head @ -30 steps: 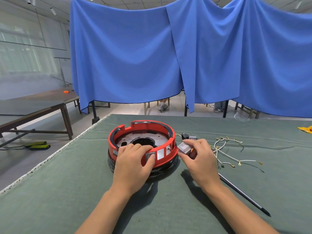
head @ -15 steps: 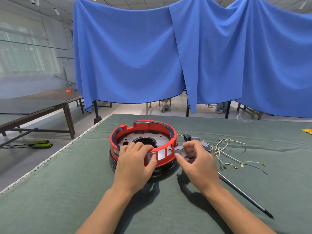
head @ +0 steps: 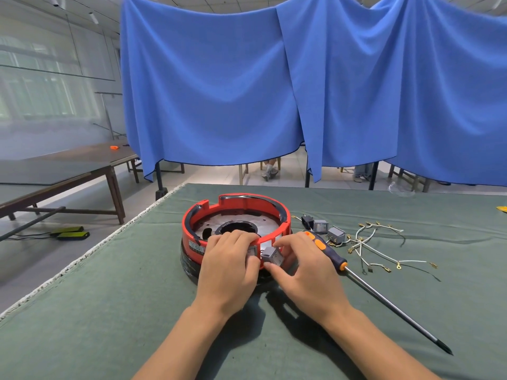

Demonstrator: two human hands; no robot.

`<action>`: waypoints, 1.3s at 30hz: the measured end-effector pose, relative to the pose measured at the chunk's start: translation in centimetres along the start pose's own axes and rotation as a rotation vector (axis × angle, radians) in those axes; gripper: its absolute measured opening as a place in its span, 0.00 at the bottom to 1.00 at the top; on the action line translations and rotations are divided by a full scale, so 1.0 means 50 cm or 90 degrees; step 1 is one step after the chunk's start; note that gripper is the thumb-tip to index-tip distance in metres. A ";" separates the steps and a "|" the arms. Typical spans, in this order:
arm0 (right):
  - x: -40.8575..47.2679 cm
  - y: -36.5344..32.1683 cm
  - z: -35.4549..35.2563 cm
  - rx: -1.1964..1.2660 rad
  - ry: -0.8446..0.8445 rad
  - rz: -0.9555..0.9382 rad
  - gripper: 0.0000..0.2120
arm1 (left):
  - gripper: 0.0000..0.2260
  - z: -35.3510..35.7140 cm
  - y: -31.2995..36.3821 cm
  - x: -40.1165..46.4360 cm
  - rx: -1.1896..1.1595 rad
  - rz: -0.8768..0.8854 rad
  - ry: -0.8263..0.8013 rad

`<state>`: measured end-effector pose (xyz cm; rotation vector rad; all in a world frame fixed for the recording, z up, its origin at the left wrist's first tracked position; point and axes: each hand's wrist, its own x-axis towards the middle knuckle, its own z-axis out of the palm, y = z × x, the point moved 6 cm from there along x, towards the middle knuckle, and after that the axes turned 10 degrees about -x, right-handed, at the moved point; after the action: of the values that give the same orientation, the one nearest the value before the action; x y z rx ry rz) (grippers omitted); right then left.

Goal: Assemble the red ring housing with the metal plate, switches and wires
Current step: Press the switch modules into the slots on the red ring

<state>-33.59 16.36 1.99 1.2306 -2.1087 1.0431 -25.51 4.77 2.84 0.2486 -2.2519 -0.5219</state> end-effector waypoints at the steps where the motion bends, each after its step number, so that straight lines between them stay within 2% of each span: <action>1: 0.000 0.001 0.000 0.001 0.010 0.004 0.14 | 0.14 0.000 0.000 0.002 -0.005 -0.004 0.002; 10: 0.000 0.001 0.002 0.065 0.040 0.035 0.14 | 0.15 -0.002 0.012 0.000 -0.011 0.017 0.024; 15: -0.001 0.000 0.013 0.037 -0.016 0.022 0.13 | 0.14 -0.003 0.011 -0.004 -0.012 0.031 0.021; 21: 0.000 0.004 0.005 -0.057 -0.025 0.051 0.14 | 0.15 -0.004 0.010 -0.003 -0.023 0.030 0.020; 25: 0.002 0.006 0.017 0.007 -0.072 0.089 0.11 | 0.16 -0.004 0.009 -0.004 -0.010 0.026 0.026; 34: 0.000 0.017 0.042 0.101 -0.078 0.247 0.09 | 0.17 -0.001 0.008 -0.002 -0.012 0.016 0.029; 39: 0.003 0.014 0.043 0.173 -0.157 0.197 0.11 | 0.16 -0.003 0.001 -0.001 -0.024 0.012 0.037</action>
<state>-34.33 14.76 0.57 1.2332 -2.4671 1.4143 -25.36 4.76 2.94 0.2216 -2.1838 -0.5398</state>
